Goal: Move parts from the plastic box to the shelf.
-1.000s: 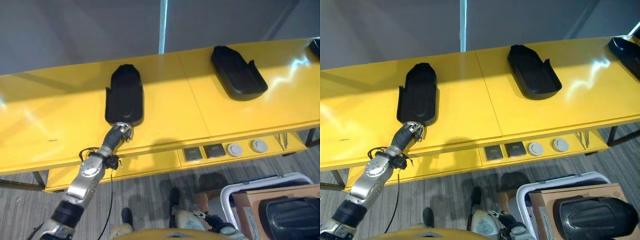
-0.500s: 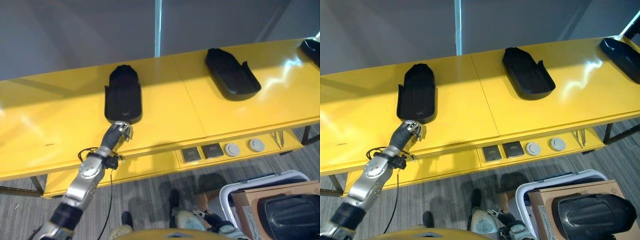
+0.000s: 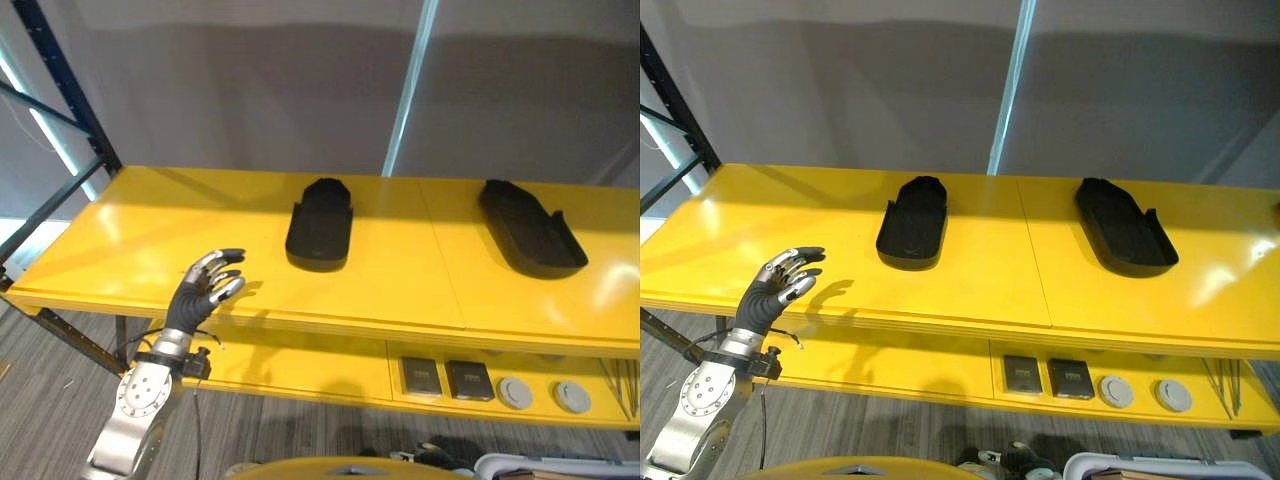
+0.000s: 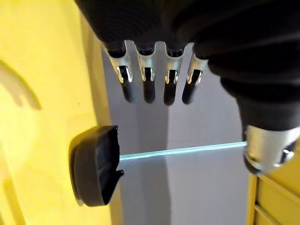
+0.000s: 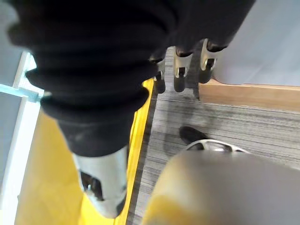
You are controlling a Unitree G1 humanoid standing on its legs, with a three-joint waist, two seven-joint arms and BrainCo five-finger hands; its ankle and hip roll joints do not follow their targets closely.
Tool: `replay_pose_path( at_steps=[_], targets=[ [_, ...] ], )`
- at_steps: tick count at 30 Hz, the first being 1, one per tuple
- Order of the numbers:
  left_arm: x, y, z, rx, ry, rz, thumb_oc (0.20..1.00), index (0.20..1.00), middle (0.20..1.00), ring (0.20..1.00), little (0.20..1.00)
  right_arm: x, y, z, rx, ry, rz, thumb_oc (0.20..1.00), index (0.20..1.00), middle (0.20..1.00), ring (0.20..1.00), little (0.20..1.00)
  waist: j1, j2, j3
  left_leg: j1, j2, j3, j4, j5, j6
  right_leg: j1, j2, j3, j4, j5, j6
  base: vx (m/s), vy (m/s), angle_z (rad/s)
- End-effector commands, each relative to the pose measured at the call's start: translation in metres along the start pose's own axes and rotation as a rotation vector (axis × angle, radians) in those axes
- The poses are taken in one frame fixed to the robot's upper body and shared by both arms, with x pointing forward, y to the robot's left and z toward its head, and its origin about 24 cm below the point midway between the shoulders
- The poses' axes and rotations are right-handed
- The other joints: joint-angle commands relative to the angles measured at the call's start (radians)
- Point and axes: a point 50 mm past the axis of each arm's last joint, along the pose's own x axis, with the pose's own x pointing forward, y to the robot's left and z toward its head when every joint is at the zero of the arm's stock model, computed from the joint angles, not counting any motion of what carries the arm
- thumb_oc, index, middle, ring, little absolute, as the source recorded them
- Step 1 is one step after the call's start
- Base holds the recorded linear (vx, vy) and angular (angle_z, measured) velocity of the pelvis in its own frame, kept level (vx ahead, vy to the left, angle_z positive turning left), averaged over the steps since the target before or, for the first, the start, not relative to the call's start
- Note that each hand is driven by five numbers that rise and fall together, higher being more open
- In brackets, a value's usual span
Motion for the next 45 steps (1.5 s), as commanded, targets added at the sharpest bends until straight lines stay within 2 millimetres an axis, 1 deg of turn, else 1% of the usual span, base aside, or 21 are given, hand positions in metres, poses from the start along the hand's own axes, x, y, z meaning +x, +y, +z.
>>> replay_pose_path(
  at_steps=[1, 4, 8, 10, 15, 16, 17, 18, 21, 22, 23, 25, 26, 28, 30, 32, 33, 34, 37, 43, 45],
  targets=[
    [0.017, -0.003, 0.043, 0.140, -0.245, -0.049, 1.000, 1.000, 1.000, 1.000, 1.000, 0.002, 0.007, 0.016, 0.132, -0.038, -0.020, 1.000, 1.000, 1.000, 1.000, 1.000, -0.032, -0.041, 0.057, -0.016, -0.018, -0.011, 0.000, -0.092, 0.034, 0.066, -0.100, 0.017, 0.028, -0.110, 0.102, -0.11, 0.266, 0.03],
    [0.021, 0.001, 0.050, 0.187, -0.278, -0.047, 1.000, 1.000, 1.000, 1.000, 1.000, 0.002, -0.001, 0.018, 0.225, -0.049, -0.053, 1.000, 1.000, 1.000, 1.000, 1.000, -0.051, -0.053, 0.076, -0.035, -0.046, 0.004, 0.000, -0.099, 0.057, -0.006, -0.137, 0.058, 0.075, -0.073, 0.128, -0.14, 0.216, -0.10],
    [0.028, 0.009, 0.059, 0.249, -0.329, -0.018, 1.000, 1.000, 1.000, 1.000, 1.000, 0.002, -0.007, 0.020, 0.286, -0.068, -0.075, 1.000, 1.000, 1.000, 1.000, 1.000, -0.080, -0.069, 0.100, -0.076, -0.066, 0.053, 0.000, -0.099, 0.071, -0.104, -0.153, 0.088, 0.060, 0.035, 0.159, -0.15, 0.113, -0.50],
    [0.030, 0.012, 0.061, 0.258, -0.344, 0.008, 1.000, 1.000, 1.000, 1.000, 1.000, 0.002, -0.007, 0.021, 0.287, -0.071, -0.071, 1.000, 1.000, 1.000, 1.000, 1.000, -0.070, -0.059, 0.106, -0.092, -0.046, 0.107, 0.000, -0.097, 0.070, -0.139, -0.159, 0.002, 0.066, 0.041, 0.168, -0.16, 0.068, -0.91],
    [0.032, 0.021, 0.062, 0.248, -0.358, 0.091, 1.000, 1.000, 1.000, 1.000, 1.000, 0.001, 0.004, 0.003, 0.238, -0.012, -0.046, 1.000, 1.000, 1.000, 1.000, 1.000, -0.043, -0.039, 0.108, -0.068, -0.004, 0.231, 0.000, -0.094, 0.083, -0.086, -0.200, -0.202, 0.272, -0.087, 0.134, -0.10, 0.077, -1.23],
    [0.032, 0.021, 0.062, 0.247, -0.358, 0.091, 1.000, 1.000, 1.000, 1.000, 1.000, 0.001, 0.004, 0.003, 0.238, -0.012, -0.047, 1.000, 1.000, 1.000, 1.000, 1.000, -0.042, -0.040, 0.109, -0.065, -0.004, 0.233, 0.000, -0.095, 0.082, -0.088, -0.202, -0.200, 0.280, -0.093, 0.134, -0.12, 0.003, -1.26],
    [0.030, 0.024, 0.061, 0.231, -0.353, 0.121, 1.000, 1.000, 1.000, 1.000, 1.000, 0.000, 0.007, -0.003, 0.239, 0.008, -0.041, 1.000, 1.000, 1.000, 1.000, 1.000, -0.026, -0.037, 0.104, -0.063, 0.001, 0.279, 0.001, -0.086, 0.089, -0.065, -0.218, -0.301, 0.324, -0.103, 0.123, -0.06, -0.008, -0.80],
    [0.030, 0.024, 0.061, 0.230, -0.352, 0.121, 1.000, 1.000, 1.000, 1.000, 1.000, 0.000, 0.007, -0.003, 0.239, 0.009, -0.041, 1.000, 1.000, 1.000, 1.000, 1.000, -0.026, -0.038, 0.104, -0.061, 0.001, 0.279, 0.001, -0.087, 0.089, -0.064, -0.219, -0.301, 0.328, -0.106, 0.123, -0.08, -0.023, -0.63],
    [0.027, 0.028, 0.055, 0.252, -0.324, 0.145, 1.000, 1.000, 1.000, 1.000, 1.000, -0.002, 0.010, -0.012, 0.249, 0.041, -0.037, 1.000, 1.000, 1.000, 1.000, 1.000, -0.011, -0.040, 0.089, -0.047, 0.004, 0.341, 0.004, -0.088, 0.090, -0.022, -0.228, -0.402, 0.325, -0.102, 0.126, -0.03, -0.115, -1.12],
    [0.026, 0.028, 0.054, 0.262, -0.317, 0.145, 1.000, 1.000, 1.000, 1.000, 1.000, -0.002, 0.012, -0.014, 0.246, 0.047, -0.032, 1.000, 1.000, 1.000, 1.000, 1.000, -0.014, -0.042, 0.087, -0.042, 0.009, 0.353, 0.005, -0.082, 0.085, -0.012, -0.203, -0.389, 0.287, -0.114, 0.118, 0.01, -0.252, -0.92],
    [0.027, 0.030, 0.049, 0.252, -0.300, 0.157, 1.000, 1.000, 1.000, 1.000, 1.000, -0.003, 0.013, -0.020, 0.236, 0.064, -0.028, 1.000, 1.000, 1.000, 1.000, 1.000, -0.023, -0.045, 0.080, -0.044, 0.011, 0.364, 0.014, -0.067, 0.069, 0.007, -0.140, -0.340, 0.186, -0.142, 0.102, 0.01, -0.265, -0.88],
    [0.028, 0.031, 0.047, 0.254, -0.294, 0.171, 1.000, 1.000, 1.000, 1.000, 1.000, -0.003, 0.012, -0.021, 0.224, 0.068, -0.027, 1.000, 1.000, 1.000, 1.000, 1.000, -0.021, -0.043, 0.079, -0.059, 0.024, 0.371, 0.057, -0.068, 0.051, 0.019, -0.107, -0.318, 0.124, -0.141, 0.091, 0.02, -0.311, -0.47],
    [0.027, 0.034, 0.043, 0.268, -0.280, 0.178, 1.000, 1.000, 1.000, 1.000, 1.000, -0.004, 0.013, -0.023, 0.170, 0.058, -0.007, 1.000, 1.000, 1.000, 1.000, 1.000, -0.008, -0.056, 0.108, -0.128, 0.067, 0.345, 0.247, -0.074, 0.009, 0.048, -0.071, -0.290, 0.062, -0.159, 0.062, 0.00, -0.381, -0.56],
    [0.026, 0.037, 0.044, 0.266, -0.286, 0.192, 1.000, 1.000, 1.000, 1.000, 1.000, -0.004, 0.010, -0.021, 0.162, 0.045, -0.013, 1.000, 1.000, 1.000, 1.000, 1.000, -0.003, -0.063, 0.120, -0.171, 0.094, 0.310, 0.347, -0.078, -0.020, 0.061, -0.053, -0.282, 0.036, -0.166, 0.044, -0.03, -0.218, -0.70],
    [0.026, 0.039, 0.038, 0.286, -0.258, 0.202, 1.000, 1.000, 1.000, 1.000, 1.000, -0.004, 0.002, -0.023, 0.130, 0.056, -0.031, 1.000, 1.000, 1.000, 1.000, 1.000, 0.021, -0.056, 0.127, -0.209, 0.069, 0.174, 0.404, -0.076, -0.045, 0.067, -0.028, -0.254, 0.007, -0.181, 0.027, 0.01, -0.051, -0.83],
    [0.021, 0.038, 0.029, 0.280, -0.218, 0.215, 1.000, 1.000, 1.000, 1.000, 1.000, -0.003, -0.008, -0.019, 0.189, 0.040, -0.070, 1.000, 1.000, 1.000, 1.000, 1.000, 0.042, -0.058, 0.128, -0.219, 0.040, 0.011, 0.258, -0.097, -0.038, 0.047, -0.035, -0.187, 0.002, -0.166, 0.039, 0.04, 0.133, -0.65],
    [0.021, 0.038, 0.029, 0.281, -0.217, 0.216, 1.000, 1.000, 1.000, 1.000, 1.000, -0.003, -0.008, -0.020, 0.189, 0.040, -0.069, 1.000, 1.000, 1.000, 1.000, 1.000, 0.042, -0.055, 0.123, -0.204, 0.045, 0.001, 0.247, -0.111, -0.045, 0.054, -0.028, -0.170, 0.002, -0.182, 0.045, 0.02, 0.147, -1.16],
    [0.021, 0.038, 0.027, 0.300, -0.207, 0.210, 1.000, 1.000, 1.000, 1.000, 1.000, -0.003, -0.011, -0.016, 0.210, 0.026, -0.079, 1.000, 1.000, 1.000, 1.000, 1.000, 0.051, -0.056, 0.125, -0.209, 0.048, -0.038, 0.199, -0.076, -0.042, 0.042, -0.034, -0.153, 0.002, -0.166, 0.049, 0.07, 0.041, -1.27],
    [0.020, 0.039, 0.021, 0.403, -0.166, 0.179, 1.000, 1.000, 1.000, 1.000, 1.000, -0.002, -0.012, -0.011, 0.140, 0.009, -0.077, 1.000, 1.000, 1.000, 1.000, 1.000, 0.071, -0.038, 0.119, -0.201, 0.011, -0.265, 0.114, -0.071, -0.023, 0.041, 0.011, -0.042, 0.002, -0.175, 0.042, 0.06, 0.060, -0.88],
    [0.017, 0.039, 0.004, 0.475, -0.052, 0.076, 1.000, 1.000, 1.000, 1.000, 1.000, -0.002, -0.016, 0.002, 0.172, -0.057, -0.102, 1.000, 1.000, 1.000, 1.000, 1.000, 0.009, -0.023, 0.101, -0.106, -0.008, -0.225, 0.081, -0.096, -0.002, 0.036, 0.020, 0.065, 0.002, -0.156, 0.044, 0.08, 0.162, -0.83],
    [0.014, 0.041, -0.012, 0.504, 0.028, 0.049, 1.000, 1.000, 1.000, 1.000, 1.000, -0.002, -0.019, 0.026, 0.068, -0.161, -0.124, 1.000, 1.000, 1.000, 1.000, 1.000, -0.006, -0.025, 0.104, -0.085, -0.015, -0.191, 0.070, -0.105, 0.014, 0.018, 0.021, 0.116, 0.002, -0.142, 0.052, 0.01, 0.146, -0.81]
  ],
)
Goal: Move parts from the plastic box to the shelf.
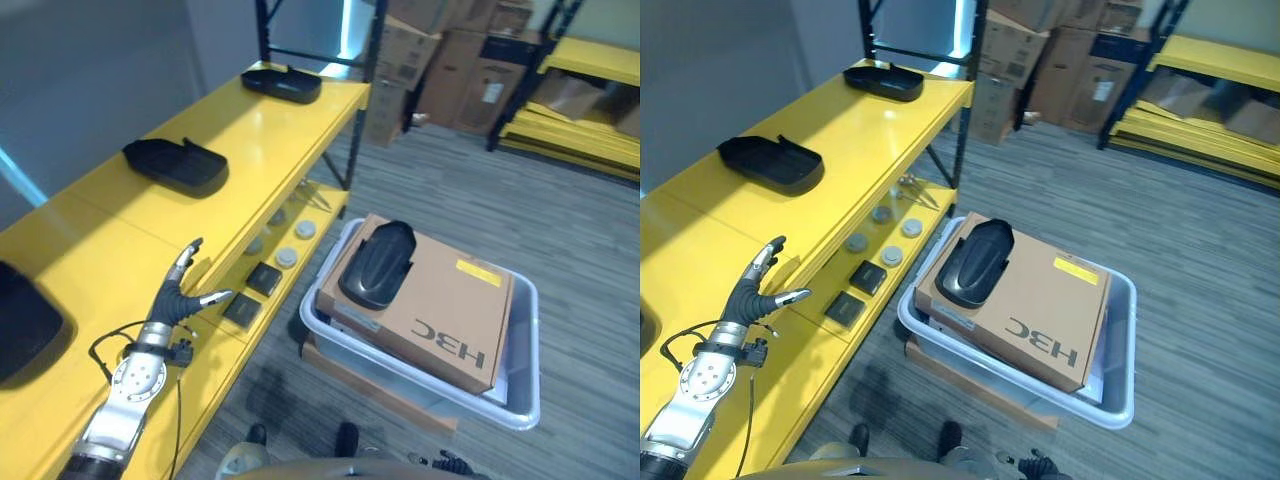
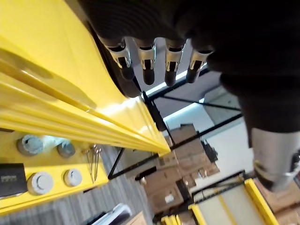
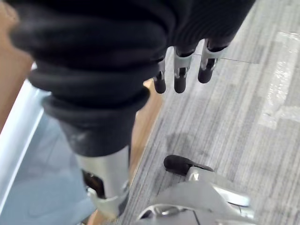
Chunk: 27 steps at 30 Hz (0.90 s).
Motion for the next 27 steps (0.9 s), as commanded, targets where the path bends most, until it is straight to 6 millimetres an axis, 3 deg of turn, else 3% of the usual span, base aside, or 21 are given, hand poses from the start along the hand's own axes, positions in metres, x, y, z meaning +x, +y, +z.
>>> replay_pose_path(
  at_steps=[1, 5, 8, 9, 12, 13, 14, 18, 22, 27],
  targets=[
    [-0.001, 0.004, 0.003, 0.067, -0.022, -0.022, 1.000, 1.000, 1.000, 1.000, 1.000, 0.002, 0.001, 0.062, -0.127, -0.256, -0.048, 1.000, 1.000, 1.000, 1.000, 1.000, 0.011, -0.007, 0.035, 0.035, 0.023, 0.015, 0.012, -0.119, 0.010, 0.058, -0.031, 0.060, 0.001, -0.090, 0.094, 0.00, 0.148, -0.89],
    [-0.022, -0.017, -0.028, 0.078, 0.116, -0.064, 1.000, 1.000, 1.000, 1.000, 1.000, -0.030, -0.015, 0.119, -0.240, -0.641, -0.133, 1.000, 1.000, 1.000, 1.000, 1.000, -0.037, -0.005, 0.027, 0.083, 0.011, 0.122, -0.006, -0.145, 0.044, 0.018, -0.024, 0.159, 0.001, -0.070, 0.115, 0.03, 0.140, -0.81],
    [-0.026, -0.022, -0.032, 0.088, 0.131, -0.071, 1.000, 1.000, 1.000, 1.000, 1.000, -0.035, -0.016, 0.120, -0.246, -0.671, -0.140, 1.000, 1.000, 1.000, 1.000, 1.000, -0.041, -0.002, 0.025, 0.094, 0.007, 0.141, -0.011, -0.150, 0.050, 0.016, -0.023, 0.174, 0.001, -0.067, 0.120, 0.05, 0.072, -0.69],
    [-0.028, -0.029, -0.035, 0.102, 0.142, -0.086, 1.000, 1.000, 1.000, 1.000, 1.000, -0.044, -0.015, 0.129, -0.246, -0.746, -0.139, 1.000, 1.000, 1.000, 1.000, 1.000, -0.055, 0.001, 0.028, 0.102, 0.002, 0.161, -0.016, -0.154, 0.057, 0.006, -0.024, 0.189, 0.001, -0.059, 0.126, 0.02, 0.071, -0.16],
    [-0.027, -0.036, -0.023, 0.086, 0.075, -0.107, 1.000, 1.000, 1.000, 1.000, 1.000, -0.070, -0.010, 0.146, -0.258, -0.919, -0.126, 1.000, 1.000, 1.000, 1.000, 1.000, -0.074, 0.007, 0.024, 0.122, -0.001, 0.195, -0.034, -0.157, 0.064, -0.005, -0.025, 0.206, 0.001, -0.054, 0.135, 0.05, 0.080, -0.27],
    [-0.023, -0.041, -0.011, 0.081, 0.009, -0.130, 1.000, 1.000, 1.000, 1.000, 1.000, -0.093, -0.007, 0.164, -0.278, -1.074, -0.115, 1.000, 1.000, 1.000, 1.000, 1.000, -0.086, 0.012, 0.024, 0.129, -0.005, 0.200, -0.042, -0.157, 0.067, -0.007, -0.027, 0.208, 0.001, -0.054, 0.137, 0.04, 0.046, -0.30],
    [-0.020, -0.042, -0.004, 0.074, -0.024, -0.134, 1.000, 1.000, 1.000, 1.000, 1.000, -0.105, -0.007, 0.174, -0.277, -1.145, -0.119, 1.000, 1.000, 1.000, 1.000, 1.000, -0.089, 0.016, 0.026, 0.128, -0.005, 0.198, -0.043, -0.155, 0.068, -0.008, -0.028, 0.207, 0.001, -0.053, 0.138, 0.04, 0.040, -0.23],
    [-0.014, -0.053, 0.009, 0.028, -0.081, -0.164, 1.000, 1.000, 1.000, 1.000, 1.000, -0.138, -0.005, 0.203, -0.251, -1.362, -0.137, 1.000, 1.000, 1.000, 1.000, 1.000, -0.091, 0.022, 0.028, 0.119, -0.008, 0.190, -0.046, -0.151, 0.069, -0.012, -0.033, 0.195, 0.001, -0.053, 0.140, 0.01, 0.008, -0.04],
    [-0.012, -0.061, 0.015, -0.009, -0.100, -0.187, 1.000, 1.000, 1.000, 1.000, 1.000, -0.161, -0.009, 0.227, -0.235, -1.506, -0.191, 1.000, 1.000, 1.000, 1.000, 1.000, -0.076, 0.025, 0.026, 0.107, -0.008, 0.172, -0.050, -0.146, 0.069, -0.012, -0.037, 0.171, 0.001, -0.057, 0.140, 0.03, -0.018, 0.07],
    [-0.015, -0.074, 0.009, -0.087, -0.042, -0.209, 1.000, 1.000, 1.000, 1.000, 1.000, -0.163, -0.013, 0.252, -0.231, -1.537, -0.295, 1.000, 1.000, 1.000, 1.000, 1.000, -0.049, 0.024, 0.028, 0.092, -0.005, 0.139, -0.051, -0.137, 0.066, -0.004, -0.039, 0.135, 0.001, -0.064, 0.133, 0.03, -0.048, 0.31]
  ],
)
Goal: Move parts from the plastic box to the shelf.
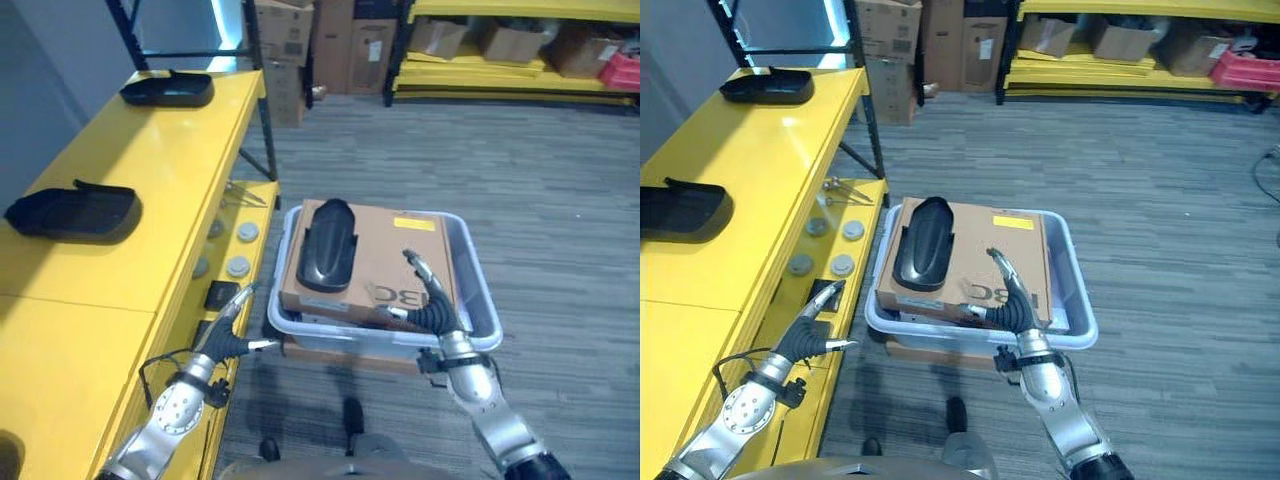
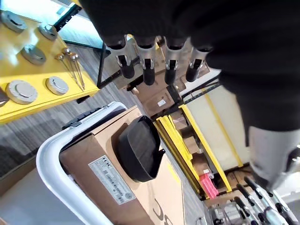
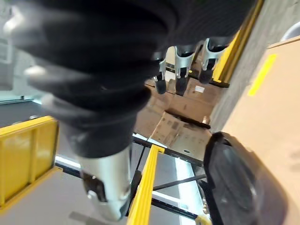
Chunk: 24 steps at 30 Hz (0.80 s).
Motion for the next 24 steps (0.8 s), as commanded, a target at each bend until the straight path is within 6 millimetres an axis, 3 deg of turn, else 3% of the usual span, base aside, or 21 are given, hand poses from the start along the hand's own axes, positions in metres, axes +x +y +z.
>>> replay_pose_path(
  at_steps=[1, 5, 9, 11, 18, 24],
  targets=[
    [0.013, 0.006, 0.008, -0.045, -0.049, 0.024, 1.000, 1.000, 1.000, 1.000, 1.000, 0.026, -0.012, 0.018, -0.039, -0.112, -0.106, 1.000, 1.000, 1.000, 1.000, 1.000, 0.032, -0.005, 0.044, 0.033, 0.028, -0.072, -0.001, -0.112, 0.020, 0.062, -0.020, -0.044, 0.002, -0.136, 0.076, 0.01, -0.059, 0.24],
    [0.009, -0.013, -0.018, -0.095, 0.095, -0.014, 1.000, 1.000, 1.000, 1.000, 1.000, 0.050, -0.019, 0.015, -0.087, -0.082, -0.200, 1.000, 1.000, 1.000, 1.000, 1.000, 0.068, -0.018, 0.061, -0.011, 0.037, -0.110, -0.001, -0.092, 0.016, 0.046, -0.014, -0.073, 0.002, -0.141, 0.066, -0.03, -0.091, 0.26],
    [0.007, -0.019, -0.028, -0.095, 0.152, -0.034, 1.000, 1.000, 1.000, 1.000, 1.000, 0.062, -0.025, 0.010, -0.116, -0.042, -0.251, 1.000, 1.000, 1.000, 1.000, 1.000, 0.088, -0.025, 0.076, -0.042, 0.043, -0.135, -0.001, -0.078, 0.011, 0.030, -0.007, -0.092, 0.002, -0.144, 0.060, -0.04, -0.071, 0.29],
    [0.006, -0.023, -0.038, -0.077, 0.210, -0.057, 1.000, 1.000, 1.000, 1.000, 1.000, 0.079, -0.034, 0.005, -0.155, 0.000, -0.328, 1.000, 1.000, 1.000, 1.000, 1.000, 0.108, -0.035, 0.097, -0.083, 0.053, -0.164, -0.001, -0.059, 0.003, 0.006, 0.002, -0.113, 0.002, -0.146, 0.052, -0.07, -0.116, 0.27],
    [-0.006, -0.028, -0.066, -0.121, 0.367, -0.010, 1.000, 1.000, 1.000, 1.000, 1.000, 0.090, -0.045, -0.008, -0.182, 0.093, -0.444, 1.000, 1.000, 1.000, 1.000, 1.000, 0.137, -0.060, 0.130, -0.160, 0.068, -0.201, -0.001, -0.026, -0.007, -0.046, 0.018, -0.144, 0.002, -0.138, 0.048, -0.04, -0.068, 0.17],
    [-0.014, -0.026, -0.078, -0.115, 0.425, 0.020, 1.000, 1.000, 1.000, 1.000, 1.000, 0.097, -0.053, -0.018, -0.223, 0.160, -0.497, 1.000, 1.000, 1.000, 1.000, 1.000, 0.155, -0.082, 0.142, -0.221, 0.076, -0.218, -0.001, -0.007, -0.014, -0.095, 0.027, -0.161, 0.002, -0.133, 0.050, -0.01, -0.034, 0.08]
  ],
)
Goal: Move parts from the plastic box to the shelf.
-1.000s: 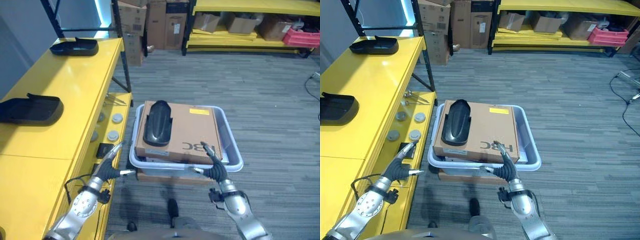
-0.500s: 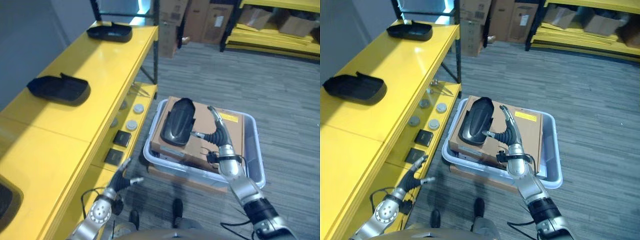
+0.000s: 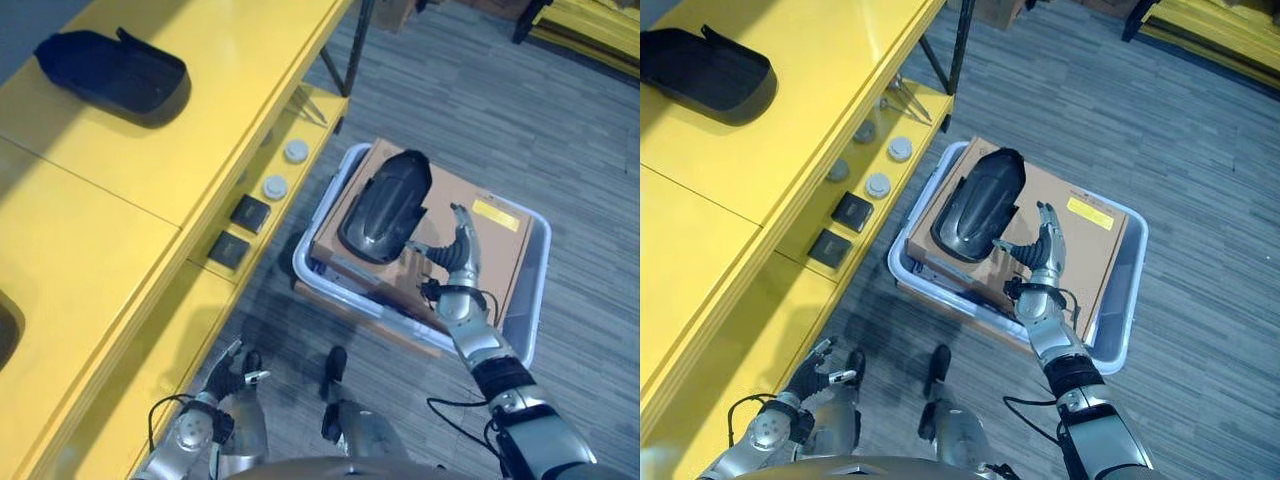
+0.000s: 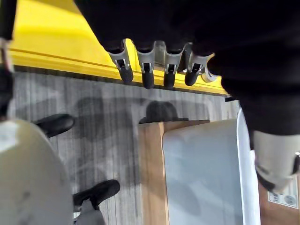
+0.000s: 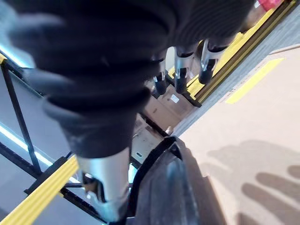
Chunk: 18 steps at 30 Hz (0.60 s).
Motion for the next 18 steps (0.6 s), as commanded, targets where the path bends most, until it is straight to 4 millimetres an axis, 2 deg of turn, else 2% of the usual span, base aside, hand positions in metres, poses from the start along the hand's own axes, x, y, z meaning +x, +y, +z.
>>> replay_pose_path(
  at_steps=[1, 7, 12, 13, 14, 15, 16, 18],
  targets=[
    [0.005, 0.009, 0.013, -0.001, -0.070, 0.043, 1.000, 1.000, 1.000, 1.000, 1.000, 0.022, -0.017, 0.015, 0.002, -0.045, -0.122, 1.000, 1.000, 1.000, 1.000, 1.000, 0.024, -0.019, -0.013, 0.007, 0.012, -0.043, -0.007, -0.088, 0.046, 0.046, -0.024, -0.001, 0.002, -0.132, 0.065, -0.03, -0.026, 0.05],
    [0.008, 0.012, 0.004, -0.042, -0.024, 0.100, 1.000, 1.000, 1.000, 1.000, 1.000, 0.043, -0.018, 0.009, 0.021, 0.065, -0.148, 1.000, 1.000, 1.000, 1.000, 1.000, 0.046, -0.025, 0.019, -0.058, 0.007, -0.075, -0.007, -0.066, 0.039, 0.003, -0.025, -0.025, 0.002, -0.128, 0.065, -0.02, -0.007, 0.07],
    [0.011, 0.016, 0.001, -0.137, 0.005, 0.144, 1.000, 1.000, 1.000, 1.000, 1.000, 0.074, -0.013, 0.015, 0.082, 0.227, -0.098, 1.000, 1.000, 1.000, 1.000, 1.000, 0.103, -0.013, 0.065, -0.140, 0.000, -0.103, -0.007, -0.039, 0.028, -0.058, -0.030, -0.049, 0.002, -0.114, 0.069, -0.06, 0.004, 0.21],
    [0.012, 0.015, -0.002, -0.151, 0.026, 0.135, 1.000, 1.000, 1.000, 1.000, 1.000, 0.076, -0.010, 0.012, 0.101, 0.294, -0.052, 1.000, 1.000, 1.000, 1.000, 1.000, 0.120, -0.011, 0.074, -0.152, 0.004, -0.105, -0.007, -0.032, 0.022, -0.065, -0.030, -0.056, 0.002, -0.112, 0.072, -0.03, -0.012, 0.03],
    [0.012, 0.015, -0.002, -0.151, 0.025, 0.135, 1.000, 1.000, 1.000, 1.000, 1.000, 0.076, -0.010, 0.012, 0.101, 0.293, -0.052, 1.000, 1.000, 1.000, 1.000, 1.000, 0.120, -0.010, 0.075, -0.151, 0.004, -0.105, -0.007, -0.033, 0.022, -0.064, -0.030, -0.056, 0.002, -0.112, 0.072, -0.02, -0.011, 0.12],
    [0.013, 0.016, -0.003, -0.149, 0.034, 0.136, 1.000, 1.000, 1.000, 1.000, 1.000, 0.078, -0.009, 0.011, 0.097, 0.338, -0.021, 0.266, 0.266, 0.266, 0.266, 0.266, 0.135, -0.007, 0.079, -0.158, 0.005, -0.105, -0.007, -0.030, 0.019, -0.065, -0.031, -0.064, 0.002, -0.113, 0.073, -0.01, -0.001, 0.13],
    [0.014, 0.016, -0.003, -0.156, 0.039, 0.136, 1.000, 1.000, 1.000, 1.000, 1.000, 0.078, -0.009, 0.008, 0.094, 0.363, -0.013, 0.200, 0.200, 0.200, 0.200, 0.200, 0.140, -0.005, 0.080, -0.159, 0.003, -0.107, -0.007, -0.028, 0.018, -0.063, -0.033, -0.069, 0.002, -0.112, 0.073, -0.01, 0.000, 0.13],
    [0.015, 0.017, -0.003, -0.164, 0.043, 0.141, 1.000, 1.000, 1.000, 1.000, 1.000, 0.076, -0.006, 0.007, 0.094, 0.380, -0.006, 0.200, 0.200, 0.200, 0.200, 0.200, 0.143, -0.003, 0.081, -0.158, 0.001, -0.109, -0.007, -0.028, 0.018, -0.060, -0.034, -0.072, 0.002, -0.112, 0.073, 0.00, 0.012, 0.06]
  ],
)
